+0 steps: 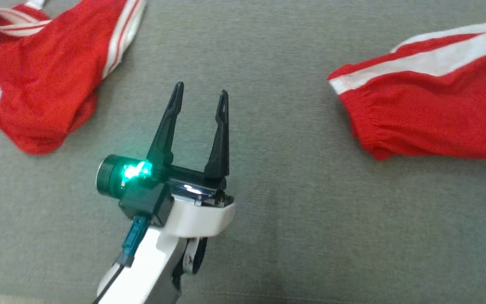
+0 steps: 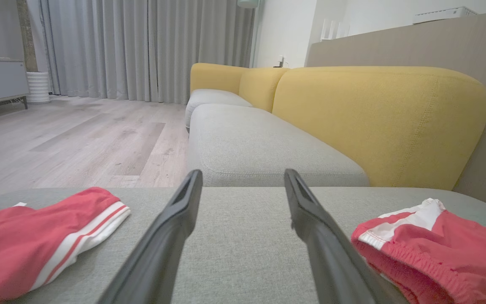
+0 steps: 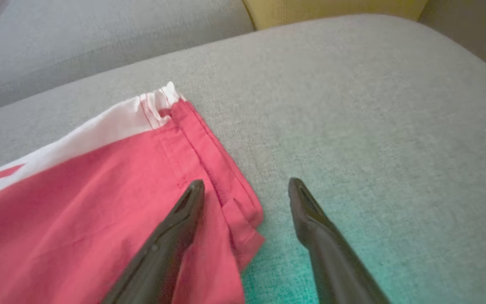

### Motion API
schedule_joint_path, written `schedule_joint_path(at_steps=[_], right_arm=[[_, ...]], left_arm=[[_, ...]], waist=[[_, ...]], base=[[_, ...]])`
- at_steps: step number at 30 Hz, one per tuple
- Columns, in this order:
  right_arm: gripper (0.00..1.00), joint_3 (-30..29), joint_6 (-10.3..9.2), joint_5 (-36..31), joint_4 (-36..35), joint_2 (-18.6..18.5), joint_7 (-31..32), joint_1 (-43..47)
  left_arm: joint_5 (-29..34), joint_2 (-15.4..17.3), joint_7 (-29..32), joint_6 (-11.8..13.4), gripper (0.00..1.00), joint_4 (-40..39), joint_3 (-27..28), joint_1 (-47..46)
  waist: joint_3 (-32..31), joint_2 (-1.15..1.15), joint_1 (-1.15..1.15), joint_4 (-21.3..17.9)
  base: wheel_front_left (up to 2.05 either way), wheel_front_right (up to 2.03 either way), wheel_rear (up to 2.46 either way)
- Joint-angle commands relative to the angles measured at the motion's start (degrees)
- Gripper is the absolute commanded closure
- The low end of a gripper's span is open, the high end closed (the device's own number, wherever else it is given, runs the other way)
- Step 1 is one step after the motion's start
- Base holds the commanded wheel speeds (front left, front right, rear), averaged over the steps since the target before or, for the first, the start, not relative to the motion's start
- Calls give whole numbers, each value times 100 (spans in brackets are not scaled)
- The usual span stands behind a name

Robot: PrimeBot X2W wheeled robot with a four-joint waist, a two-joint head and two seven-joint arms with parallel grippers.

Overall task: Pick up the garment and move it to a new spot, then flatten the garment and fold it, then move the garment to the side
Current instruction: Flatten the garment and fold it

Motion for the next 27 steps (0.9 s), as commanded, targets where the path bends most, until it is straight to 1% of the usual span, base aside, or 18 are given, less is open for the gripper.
schedule_joint_path(at_steps=[1, 2, 3, 4, 5, 7, 12, 17, 21, 22, 24, 27], right_arm=[[0, 27, -5, 129, -21, -202, 181, 173], [0, 30, -5, 196, 38, -182, 309, 167], [30, 40, -5, 274, 67, -154, 420, 154], [66, 43, -5, 352, 83, -130, 506, 142], [100, 52, -5, 406, 87, -116, 552, 131], [100, 69, -5, 401, 98, -124, 497, 112], [100, -47, -5, 329, 225, -91, 124, 150], [100, -185, -5, 376, 365, -164, 12, 508], [100, -295, -5, 469, 347, -199, -95, 730], [100, -280, -5, 540, 149, -153, -208, 791], [100, -255, -5, 577, 21, -112, -252, 800], [100, -66, -5, 554, -451, -35, -385, 814]], left_arm=[[137, -18, -23, -62, 0, -295, 288, 30], [180, -40, -23, -104, 0, -324, 329, 83], [216, -61, -23, -145, 0, -340, 371, 123], [262, -81, -23, -178, 0, -354, 413, 148], [308, -102, -23, -205, 0, -366, 455, 167], [387, -138, -23, -256, 0, -366, 534, 208], [509, -200, -23, -417, 0, -246, 649, 345], [562, -260, -23, -500, 0, -128, 796, 553], [589, -288, -23, -590, 0, -69, 825, 648], [606, -300, -23, -635, 0, -28, 856, 697], [612, -305, -23, -657, 0, -8, 872, 721], [625, -326, -24, -731, 0, 49, 895, 781]], waist=[[-9, 0, 1, 172], [-12, 0, 1, 197], [-16, 0, 1, 211], [-22, 0, 1, 220], [-31, 0, 1, 217], [-75, 0, 1, 174], [-294, 0, 1, -37], [-576, 0, 1, -302], [-697, 0, 1, -399], [-773, 0, 1, -457], [-811, 0, 1, -488], [-923, 0, 1, -557]], base=[[0, 0, 0], [0, 0, 0], [0, 0, 0], [0, 0, 0], [0, 0, 0], [0, 0, 0], [0, 0, 0], [0, 0, 0], [0, 0, 0], [0, 0, 0], [0, 0, 0], [0, 0, 0]])
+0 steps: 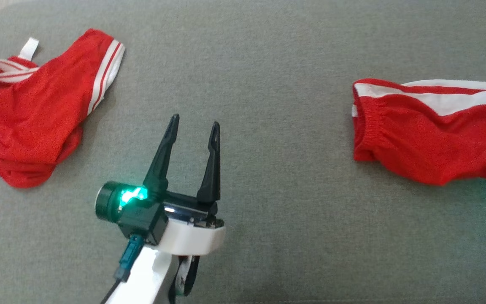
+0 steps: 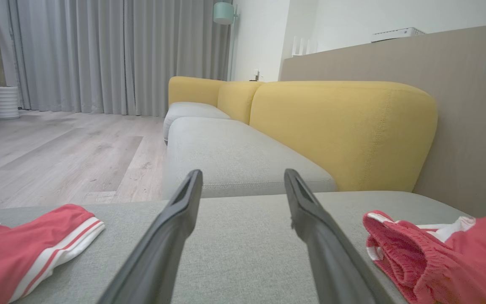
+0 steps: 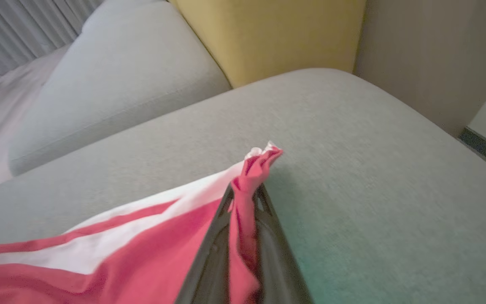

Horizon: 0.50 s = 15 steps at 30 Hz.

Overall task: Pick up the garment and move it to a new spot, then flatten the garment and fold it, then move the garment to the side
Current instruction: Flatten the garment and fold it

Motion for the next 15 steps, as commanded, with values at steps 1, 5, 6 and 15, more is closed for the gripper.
schedule_joint_path(at_steps=[1, 5, 6, 15], right_arm=[[100, 128, -4, -2, -324, -118, -84, -58], [100, 580, -4, -50, -1289, 19, -124, -18], [100, 716, -4, -75, -1560, 34, -110, 17], [100, 2232, -4, -492, -3665, -31, 234, 568]], left_arm=[[78, -23, -24, -21, 0, -152, 207, -12], [87, -49, -24, -98, 0, -66, 220, 78], [88, -56, -24, -113, 0, -46, 223, 96], [95, -119, -24, -217, 0, 26, 255, 221]], waist=[[-98, 0, 1, -70], [-272, 0, 1, -129], [-313, 0, 1, -133], [-457, 0, 1, -67]], base=[[0, 0, 0], [0, 0, 0], [0, 0, 0], [0, 0, 0]])
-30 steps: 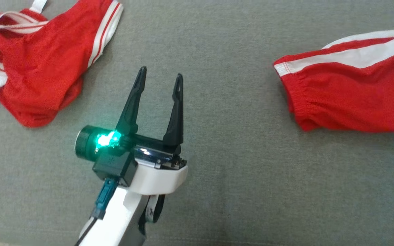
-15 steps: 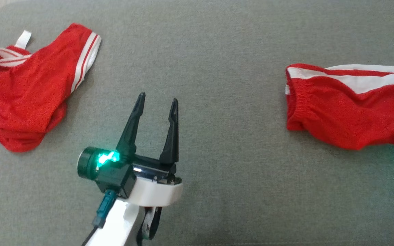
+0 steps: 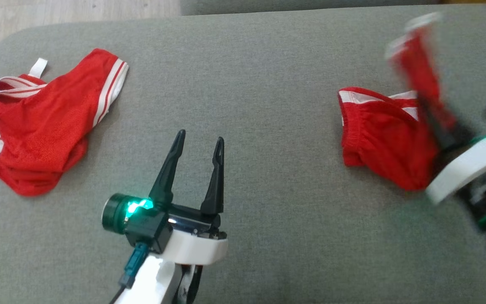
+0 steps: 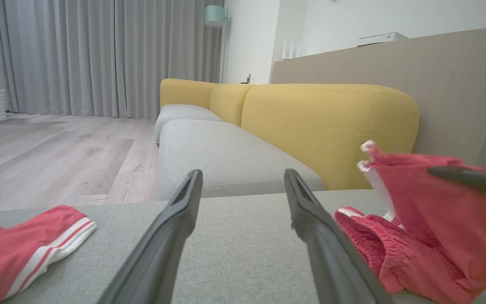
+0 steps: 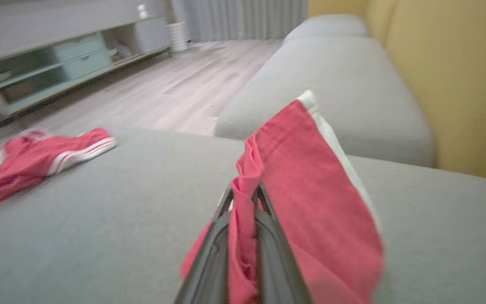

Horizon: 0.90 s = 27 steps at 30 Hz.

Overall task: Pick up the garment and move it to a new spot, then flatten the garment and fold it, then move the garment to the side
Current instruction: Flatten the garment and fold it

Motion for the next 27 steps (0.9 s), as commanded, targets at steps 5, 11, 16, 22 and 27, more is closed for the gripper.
schedule_joint_path(at_steps=[5, 11, 16, 22, 27], right_arm=[[0, 929, -4, -163, -125, -34, -4, 202], [0, 808, -4, -175, 267, 195, -645, 368], [0, 57, -4, -303, 332, 396, -1154, 877], [0, -525, -4, -820, 445, 819, -1873, 1560], [0, -725, -4, -1274, 702, 1102, -2198, 1928]], left_arm=[[42, -73, -24, -74, 0, -123, 230, -23], [26, -118, -24, -111, 0, -61, 266, 53], [30, -133, -24, -70, 0, -61, 380, 258], [48, -79, -24, 95, 0, -41, 686, 870], [76, -45, -24, 206, 0, -8, 940, 1338]], waist=[[21, 0, 0, 81], [-176, 0, 0, 116], [-470, 0, 0, 100], [-1079, 0, 0, 36], [-1342, 0, 0, 50]], base=[[0, 0, 0], [0, 0, 0], [0, 0, 0], [0, 0, 0], [0, 0, 0]])
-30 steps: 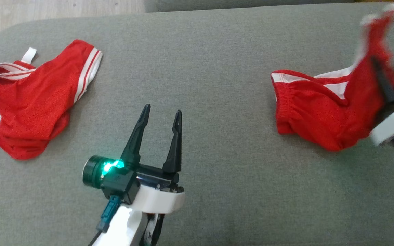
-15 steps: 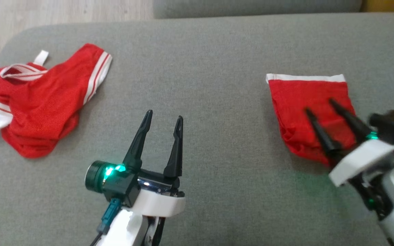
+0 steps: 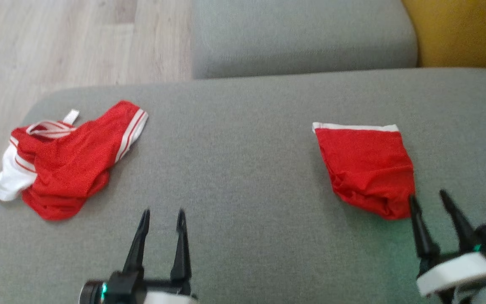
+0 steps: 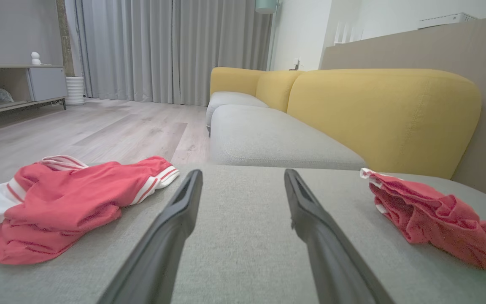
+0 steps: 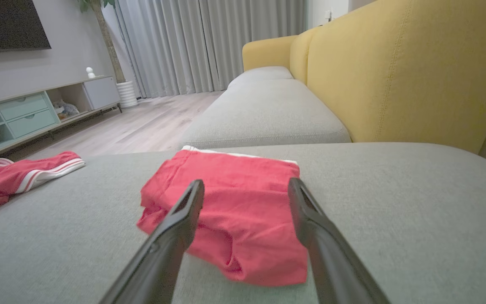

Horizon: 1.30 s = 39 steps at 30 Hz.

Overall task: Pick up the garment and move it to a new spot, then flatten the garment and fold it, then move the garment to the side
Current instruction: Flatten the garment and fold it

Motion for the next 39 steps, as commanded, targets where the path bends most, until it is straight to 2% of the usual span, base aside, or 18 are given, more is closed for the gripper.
schedule_joint_path(at_steps=[1, 9, 18, 19, 20, 24, 28, 39], right_arm=[[0, 13, -4, -130, -54, 16, -114, -8], [0, -378, -4, -707, 45, 697, -187, 558], [0, -440, -4, -864, 18, 877, -189, 725], [40, -418, -4, -876, 24, 870, -189, 720], [100, -381, -4, -892, 53, 850, -189, 707], [100, -297, -4, -910, 264, 863, -189, 437], [100, -247, -4, -951, 626, 921, -189, -216], [100, 146, -4, -993, 2504, 1129, -189, -2732]], left_arm=[[85, 24, -25, 34, 0, -117, 268, -42], [357, 21, -25, -91, 0, 234, 590, 598], [541, -67, -25, -225, 0, 294, 744, 653], [557, -74, -25, -230, 0, 291, 759, 650], [574, -81, -25, -235, 0, 285, 767, 641], [627, -109, -25, -287, 0, 267, 714, 562], [629, -130, -25, -317, 0, 228, 627, 453], [530, -148, -25, -344, 0, 252, 164, -153]], waist=[[-234, 0, 1, 13], [-591, 0, 1, 116], [-611, 0, 1, 81], [-593, 0, 1, 63], [-574, 0, 1, 51], [-423, 0, 1, 100], [-172, 0, 1, 203], [889, 0, 1, 600]], base=[[0, 0, 0], [0, 0, 0], [0, 0, 0], [0, 0, 0], [0, 0, 0], [0, 0, 0], [0, 0, 0], [0, 0, 0]])
